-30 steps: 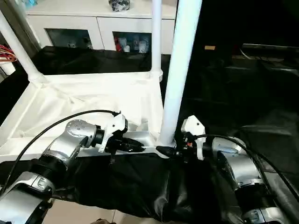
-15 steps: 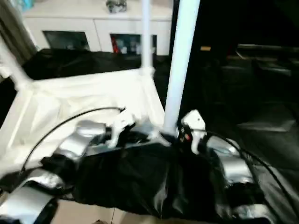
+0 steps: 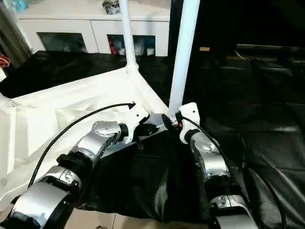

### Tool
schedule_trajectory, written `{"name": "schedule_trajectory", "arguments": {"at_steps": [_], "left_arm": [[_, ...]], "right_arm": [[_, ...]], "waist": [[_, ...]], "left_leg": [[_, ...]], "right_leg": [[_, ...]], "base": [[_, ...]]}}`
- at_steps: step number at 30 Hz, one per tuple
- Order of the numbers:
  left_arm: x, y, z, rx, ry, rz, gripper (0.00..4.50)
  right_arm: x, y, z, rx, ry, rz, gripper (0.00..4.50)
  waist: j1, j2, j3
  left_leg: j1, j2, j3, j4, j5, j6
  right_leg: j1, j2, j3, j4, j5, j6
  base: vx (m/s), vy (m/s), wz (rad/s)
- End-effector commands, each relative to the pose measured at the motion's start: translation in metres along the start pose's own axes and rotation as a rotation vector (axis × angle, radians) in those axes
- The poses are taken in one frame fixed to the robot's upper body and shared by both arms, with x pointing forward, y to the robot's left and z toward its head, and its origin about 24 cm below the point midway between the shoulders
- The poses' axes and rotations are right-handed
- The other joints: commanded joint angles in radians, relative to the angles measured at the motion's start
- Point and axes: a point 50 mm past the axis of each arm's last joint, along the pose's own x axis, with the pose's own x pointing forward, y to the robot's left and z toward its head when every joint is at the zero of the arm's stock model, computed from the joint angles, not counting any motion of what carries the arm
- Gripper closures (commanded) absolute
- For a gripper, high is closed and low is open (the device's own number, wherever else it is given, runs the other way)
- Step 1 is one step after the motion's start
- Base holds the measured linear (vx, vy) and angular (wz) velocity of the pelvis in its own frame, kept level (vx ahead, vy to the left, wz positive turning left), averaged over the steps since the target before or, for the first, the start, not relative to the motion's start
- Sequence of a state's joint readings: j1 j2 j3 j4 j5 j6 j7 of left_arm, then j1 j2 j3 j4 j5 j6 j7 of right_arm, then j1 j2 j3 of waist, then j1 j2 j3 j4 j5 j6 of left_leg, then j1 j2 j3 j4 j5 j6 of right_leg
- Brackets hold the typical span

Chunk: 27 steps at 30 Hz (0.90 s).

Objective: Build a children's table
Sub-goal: Rotate leg to tighten

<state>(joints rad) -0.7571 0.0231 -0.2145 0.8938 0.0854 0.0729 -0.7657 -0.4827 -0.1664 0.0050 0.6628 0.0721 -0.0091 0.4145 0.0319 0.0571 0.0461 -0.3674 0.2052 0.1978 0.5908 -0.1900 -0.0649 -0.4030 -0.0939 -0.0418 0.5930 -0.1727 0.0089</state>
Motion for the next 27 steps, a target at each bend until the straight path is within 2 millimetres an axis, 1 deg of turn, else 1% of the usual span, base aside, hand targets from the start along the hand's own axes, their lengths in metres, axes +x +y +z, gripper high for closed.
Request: {"name": "schedule_trajectory", "arguments": {"at_steps": [1,2,3,4,5,6,7,8,9,10,11,12,13,14,16,17,19,21,22,23,24,25,27], "left_arm": [[0.008,-0.013,0.019,0.061,-0.104,-0.1,4.5],[0.006,-0.013,0.017,0.068,-0.103,-0.122,4.5],[0.006,-0.013,0.017,0.068,-0.103,-0.122,4.5],[0.003,-0.013,0.015,0.071,-0.102,-0.139,4.5],[-0.005,-0.012,0.009,0.095,-0.106,-0.193,4.5],[-0.005,-0.012,0.009,0.096,-0.106,-0.196,4.5],[-0.008,-0.011,0.007,0.106,-0.107,-0.212,4.5],[-0.011,-0.01,0.006,0.111,-0.108,-0.234,4.5],[-0.016,-0.01,0.004,0.117,-0.111,-0.267,4.5],[-0.019,-0.009,0.003,0.119,-0.112,-0.284,4.5],[-0.022,-0.008,0.003,0.121,-0.112,-0.302,4.5],[-0.024,-0.008,0.002,0.121,-0.112,-0.311,4.5],[-0.025,-0.007,0.002,0.122,-0.112,-0.317,4.5],[-0.029,-0.005,0.002,0.129,-0.108,-0.346,4.5],[-0.034,-0.004,0.001,0.137,-0.102,-0.373,4.5],[-0.035,-0.003,0.001,0.137,-0.1,-0.382,4.5],[-0.037,-0.003,0.001,0.14,-0.099,-0.4,4.5],[-0.042,-0.002,0.0,0.147,-0.087,-0.446,4.5],[-0.043,-0.002,0.0,0.148,-0.084,-0.455,4.5],[-0.045,-0.001,-0.001,0.148,-0.08,-0.466,4.5],[-0.046,-0.001,-0.001,0.148,-0.078,-0.475,4.5],[-0.046,-0.001,-0.001,0.148,-0.078,-0.476,4.5],[-0.048,-0.001,-0.002,0.147,-0.074,-0.488,4.5]], "right_arm": [[0.002,0.019,-0.012,-0.027,0.058,0.124,0.63],[-0.002,0.013,-0.011,-0.028,0.053,0.138,0.63],[-0.002,0.013,-0.011,-0.028,0.053,0.138,0.63],[-0.006,0.008,-0.011,-0.025,0.047,0.154,0.49],[-0.019,-0.003,-0.011,-0.066,0.048,0.238,0.26],[-0.02,-0.004,-0.011,-0.069,0.05,0.245,0.24],[-0.025,-0.006,-0.012,-0.09,0.058,0.284,0.24],[-0.031,-0.008,-0.013,-0.109,0.072,0.328,0.24],[-0.039,-0.009,-0.014,-0.136,0.092,0.403,0.24],[-0.042,-0.009,-0.015,-0.148,0.1,0.439,0.24],[-0.047,-0.01,-0.015,-0.155,0.112,0.481,0.24],[-0.05,-0.01,-0.015,-0.157,0.118,0.503,0.24],[-0.051,-0.01,-0.015,-0.157,0.121,0.516,0.24],[-0.057,-0.01,-0.015,-0.159,0.138,0.578,0.24],[-0.064,-0.01,-0.016,-0.164,0.159,0.642,0.24],[-0.066,-0.009,-0.016,-0.167,0.168,0.663,0.24],[-0.068,-0.009,-0.016,-0.166,0.179,0.688,0.6],[-0.072,-0.007,-0.016,-0.166,0.203,0.744,0.63],[-0.072,-0.006,-0.016,-0.169,0.206,0.752,0.74],[-0.072,-0.006,-0.015,-0.169,0.203,0.755,0.89],[-0.071,-0.005,-0.015,-0.17,0.2,0.755,0.89],[-0.071,-0.005,-0.015,-0.17,0.2,0.755,1.05],[-0.072,-0.005,-0.014,-0.171,0.197,0.761,1.09]], "waist": [[0.004,-0.03,-0.06],[0.006,-0.03,-0.06],[0.008,-0.029,-0.06],[0.009,-0.029,-0.06],[0.011,-0.032,-0.06],[0.015,-0.033,-0.06],[0.019,-0.032,-0.058],[0.022,-0.031,-0.06],[0.026,-0.028,-0.06],[0.033,-0.031,-0.059],[0.036,-0.022,-0.06],[0.037,-0.021,-0.06],[0.038,-0.025,-0.06],[0.039,-0.024,-0.059],[0.039,-0.024,-0.058],[0.04,-0.022,-0.059],[0.039,-0.023,-0.059],[0.041,-0.022,-0.059],[0.041,-0.023,-0.059],[0.041,-0.021,-0.059],[0.04,-0.021,-0.059],[0.04,-0.021,-0.059],[0.039,-0.023,-0.059]], "left_leg": [[0.002,0.012,-0.009,-0.071,-0.228,0.073],[0.002,0.013,-0.008,-0.07,-0.222,0.078],[0.002,0.013,-0.009,-0.07,-0.22,0.081],[0.001,0.013,-0.008,-0.07,-0.211,0.085],[0.003,0.014,-0.007,-0.069,-0.21,0.091],[0.003,0.014,-0.008,-0.068,-0.212,0.099],[0.003,0.017,-0.006,-0.067,-0.207,0.109],[0.001,0.017,-0.006,-0.067,-0.2,0.112],[0.003,0.018,-0.006,-0.068,-0.199,0.112],[0.001,0.021,-0.006,-0.067,-0.197,0.117],[0.002,0.023,-0.006,-0.068,-0.194,0.118],[0.003,0.023,-0.006,-0.068,-0.195,0.116],[0.002,0.022,-0.005,-0.067,-0.197,0.111],[0.002,0.022,-0.006,-0.069,-0.207,0.106],[0.002,0.024,-0.006,-0.07,-0.22,0.102],[0.003,0.023,-0.006,-0.069,-0.224,0.101],[0.003,0.022,-0.006,-0.069,-0.221,0.1],[0.003,0.023,-0.006,-0.069,-0.214,0.1],[0.003,0.024,-0.006,-0.069,-0.213,0.099],[0.003,0.024,-0.006,-0.07,-0.216,0.097],[0.004,0.024,-0.006,-0.07,-0.218,0.093],[0.004,0.024,-0.006,-0.07,-0.218,0.093],[0.004,0.023,-0.006,-0.071,-0.218,0.086]], "right_leg": [[0.043,-0.039,0.021,-0.082,-0.283,-0.22],[0.042,-0.04,0.022,-0.081,-0.277,-0.223],[0.043,-0.041,0.022,-0.081,-0.275,-0.224],[0.044,-0.041,0.022,-0.08,-0.266,-0.224],[0.044,-0.04,0.023,-0.08,-0.262,-0.227],[0.046,-0.041,0.022,-0.081,-0.262,-0.228],[0.043,-0.041,0.025,-0.08,-0.25,-0.232],[0.045,-0.041,0.024,-0.077,-0.243,-0.235],[0.045,-0.041,0.023,-0.076,-0.241,-0.238],[0.048,-0.04,0.023,-0.075,-0.23,-0.237],[0.046,-0.041,0.023,-0.07,-0.218,-0.243],[0.045,-0.04,0.023,-0.072,-0.217,-0.245],[0.046,-0.04,0.023,-0.07,-0.211,-0.25],[0.047,-0.04,0.021,-0.071,-0.224,-0.25],[0.047,-0.041,0.023,-0.071,-0.233,-0.251],[0.047,-0.041,0.023,-0.072,-0.235,-0.25],[0.047,-0.041,0.023,-0.072,-0.233,-0.252],[0.046,-0.041,0.023,-0.072,-0.229,-0.256],[0.046,-0.041,0.023,-0.071,-0.228,-0.256],[0.046,-0.041,0.022,-0.071,-0.23,-0.257],[0.045,-0.041,0.023,-0.071,-0.231,-0.256],[0.045,-0.041,0.023,-0.071,-0.231,-0.256],[0.046,-0.041,0.023,-0.071,-0.234,-0.257]], "base": [[0.0,0.0,0.0],[0.0,0.0,0.0],[0.0,0.0,0.0],[0.0,0.0,0.0],[0.0,0.0,0.0],[0.0,0.0,0.0],[0.0,0.0,0.0],[0.0,0.0,0.0],[0.0,0.0,0.0],[0.0,0.0,0.0],[0.0,0.0,0.0],[0.0,0.0,0.0],[0.0,0.0,0.0],[0.0,0.0,0.0],[0.0,0.0,0.0],[0.0,0.0,0.0],[0.0,0.0,0.0],[0.0,0.0,0.0],[0.0,0.0,0.0],[0.0,0.0,0.0],[0.0,0.0,0.0],[0.0,0.0,0.0],[0.0,0.0,0.0]]}}
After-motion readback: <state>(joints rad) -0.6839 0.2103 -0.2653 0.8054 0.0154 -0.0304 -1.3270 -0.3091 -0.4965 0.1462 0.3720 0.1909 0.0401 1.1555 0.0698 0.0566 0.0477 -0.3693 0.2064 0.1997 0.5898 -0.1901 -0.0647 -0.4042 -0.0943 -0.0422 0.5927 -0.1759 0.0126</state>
